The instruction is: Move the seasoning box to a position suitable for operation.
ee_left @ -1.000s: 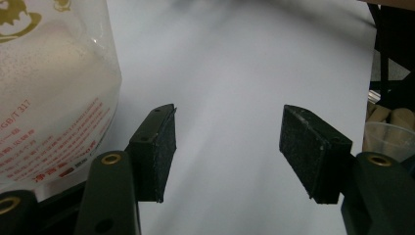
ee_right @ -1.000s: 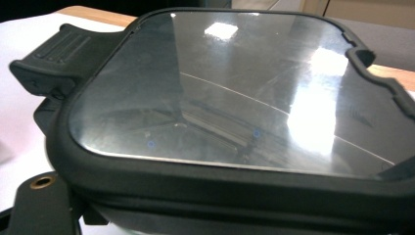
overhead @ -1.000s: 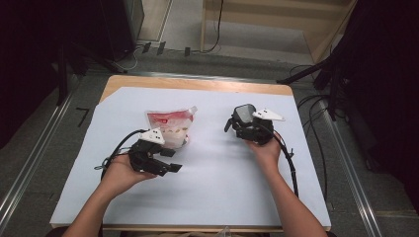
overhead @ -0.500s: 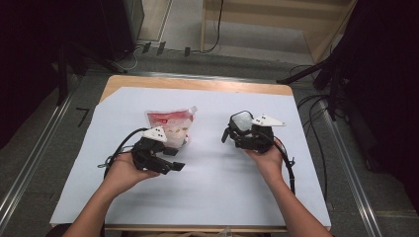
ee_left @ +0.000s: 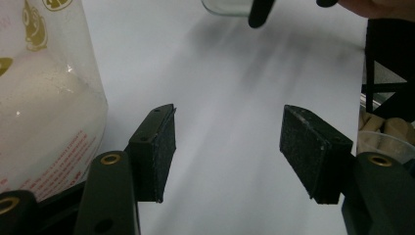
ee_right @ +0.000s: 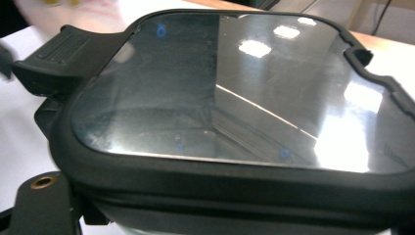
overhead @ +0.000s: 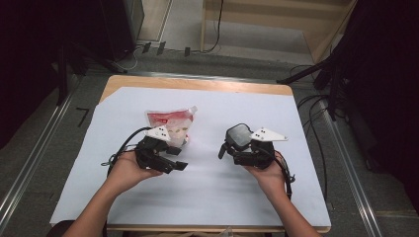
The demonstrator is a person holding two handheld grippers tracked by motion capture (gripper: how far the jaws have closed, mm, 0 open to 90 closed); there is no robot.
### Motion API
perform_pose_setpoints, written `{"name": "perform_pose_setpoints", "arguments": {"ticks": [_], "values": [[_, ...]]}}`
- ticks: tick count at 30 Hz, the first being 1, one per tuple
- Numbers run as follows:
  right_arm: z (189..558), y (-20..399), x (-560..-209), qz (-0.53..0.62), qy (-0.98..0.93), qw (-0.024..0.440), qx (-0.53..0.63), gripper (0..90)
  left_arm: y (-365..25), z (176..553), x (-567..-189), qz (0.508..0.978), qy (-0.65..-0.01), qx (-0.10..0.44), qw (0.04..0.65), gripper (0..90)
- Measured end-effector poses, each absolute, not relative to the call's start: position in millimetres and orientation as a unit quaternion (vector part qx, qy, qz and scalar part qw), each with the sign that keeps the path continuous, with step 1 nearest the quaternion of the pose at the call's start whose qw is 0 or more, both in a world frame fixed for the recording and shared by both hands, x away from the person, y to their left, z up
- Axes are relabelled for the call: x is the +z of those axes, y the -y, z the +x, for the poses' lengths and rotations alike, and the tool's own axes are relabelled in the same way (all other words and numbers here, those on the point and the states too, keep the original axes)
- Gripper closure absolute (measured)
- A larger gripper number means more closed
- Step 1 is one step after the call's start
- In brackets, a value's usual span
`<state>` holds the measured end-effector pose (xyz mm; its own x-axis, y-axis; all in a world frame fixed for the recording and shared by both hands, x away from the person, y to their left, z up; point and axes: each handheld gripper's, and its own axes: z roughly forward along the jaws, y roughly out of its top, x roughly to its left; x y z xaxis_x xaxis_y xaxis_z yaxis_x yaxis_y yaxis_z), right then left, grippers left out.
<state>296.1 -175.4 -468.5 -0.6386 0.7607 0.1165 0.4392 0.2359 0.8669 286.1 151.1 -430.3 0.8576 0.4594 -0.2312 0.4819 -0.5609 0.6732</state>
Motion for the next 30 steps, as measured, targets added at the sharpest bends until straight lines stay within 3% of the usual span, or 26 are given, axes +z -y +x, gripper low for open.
{"name": "perform_pose_setpoints", "arguments": {"ticks": [30], "values": [[282.2, 106.5, -500.4, 0.330, -0.808, 0.107, 0.476, 14.9, -150.2, 282.4, -433.6, 0.887, -0.268, -0.010, 0.376, 39.4]]}}
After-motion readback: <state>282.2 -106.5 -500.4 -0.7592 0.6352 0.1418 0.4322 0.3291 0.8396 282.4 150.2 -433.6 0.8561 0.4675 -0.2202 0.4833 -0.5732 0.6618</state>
